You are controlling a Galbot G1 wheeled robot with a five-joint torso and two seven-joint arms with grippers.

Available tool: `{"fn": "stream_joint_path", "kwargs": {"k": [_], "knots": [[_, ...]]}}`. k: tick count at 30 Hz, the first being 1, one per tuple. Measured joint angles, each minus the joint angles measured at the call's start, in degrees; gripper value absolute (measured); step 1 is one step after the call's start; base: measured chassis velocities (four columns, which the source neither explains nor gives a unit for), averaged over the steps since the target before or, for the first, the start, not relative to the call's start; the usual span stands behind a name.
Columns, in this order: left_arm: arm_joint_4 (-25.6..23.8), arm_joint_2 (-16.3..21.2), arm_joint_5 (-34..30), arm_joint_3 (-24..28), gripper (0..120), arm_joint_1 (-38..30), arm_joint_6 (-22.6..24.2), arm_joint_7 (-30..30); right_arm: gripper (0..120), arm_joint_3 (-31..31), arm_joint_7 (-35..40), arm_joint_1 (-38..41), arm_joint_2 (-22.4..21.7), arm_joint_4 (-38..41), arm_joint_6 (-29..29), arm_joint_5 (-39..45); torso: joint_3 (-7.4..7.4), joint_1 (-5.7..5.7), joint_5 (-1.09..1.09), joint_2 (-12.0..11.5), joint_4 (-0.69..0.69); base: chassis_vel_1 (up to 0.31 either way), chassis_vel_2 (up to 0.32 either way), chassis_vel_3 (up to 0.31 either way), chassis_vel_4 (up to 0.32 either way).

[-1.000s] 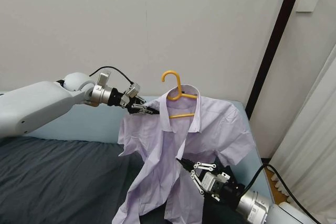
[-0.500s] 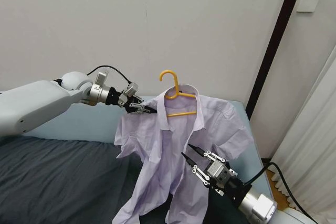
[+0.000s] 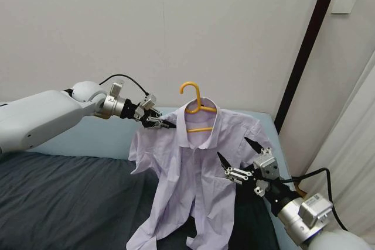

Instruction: Pick up the clothes from the sofa and hang them on the clothes hanger.

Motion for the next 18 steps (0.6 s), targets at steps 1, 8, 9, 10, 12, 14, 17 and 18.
{"fn": "stream_joint_path", "kwargs": {"k": [1, 8, 9, 10, 12, 14, 17, 18], "knots": [[0.0, 0.0, 0.0, 0.0, 1, 0.0, 0.0, 0.0, 100, 0.0, 0.0, 0.0, 0.0, 0.0, 0.0, 0.0, 0.00, 0.00, 0.00, 0.0, 0.00, 0.000, 0.000, 0.000, 0.000], [-0.7, -2.1, -0.9, 0.2, 1, 1.1, 0.0, -1.9, 100, -0.4, -0.3, 0.6, -0.5, 0.5, 0.0, 1.8, 0.00, 0.00, -0.01, 0.0, 0.00, 0.000, 0.000, 0.000, 0.000], [-0.5, -3.0, -1.3, 0.3, 1, 1.3, 0.0, -2.4, 97, -0.5, 0.4, 0.5, -0.6, 0.6, -0.5, 2.4, 0.00, 0.00, -0.01, 0.0, 0.01, 0.000, 0.000, 0.000, 0.000], [-0.3, -3.8, -1.5, 0.3, 1, 1.4, 0.1, -2.7, 92, -0.6, 1.0, 0.4, -0.5, 0.6, -0.8, 3.0, 0.00, 0.00, 0.00, 0.0, 0.00, 0.000, 0.000, 0.000, 0.000], [-0.3, -4.4, -1.7, 0.4, 1, 1.5, 0.1, -2.8, 89, -0.7, 1.7, 0.4, -0.3, 0.5, -1.1, 3.9, 0.00, 0.00, 0.00, 0.0, -0.02, 0.000, 0.000, 0.000, 0.000], [-0.3, -5.4, -2.1, 0.5, 1, 1.6, 0.1, -3.0, 79, -0.7, 3.3, 0.7, 0.2, 0.1, -1.8, 6.2, 0.00, 0.00, 0.01, 0.0, -0.02, 0.000, 0.000, 0.000, 0.000], [-0.3, -6.3, -2.2, 0.8, 1, 1.6, 0.1, -3.0, 71, -0.7, 4.9, 1.1, 0.7, -0.6, -2.5, 7.8, 0.00, 0.00, 0.01, 0.0, -0.01, 0.000, 0.000, 0.000, 0.000], [-0.3, -6.5, -2.3, 0.9, 1, 1.7, 0.1, -3.0, 64, -0.7, 5.7, 1.4, 1.1, -1.1, -3.0, 8.4, 0.00, 0.00, 0.01, 0.0, -0.01, 0.000, 0.000, 0.000, 0.000]]}}
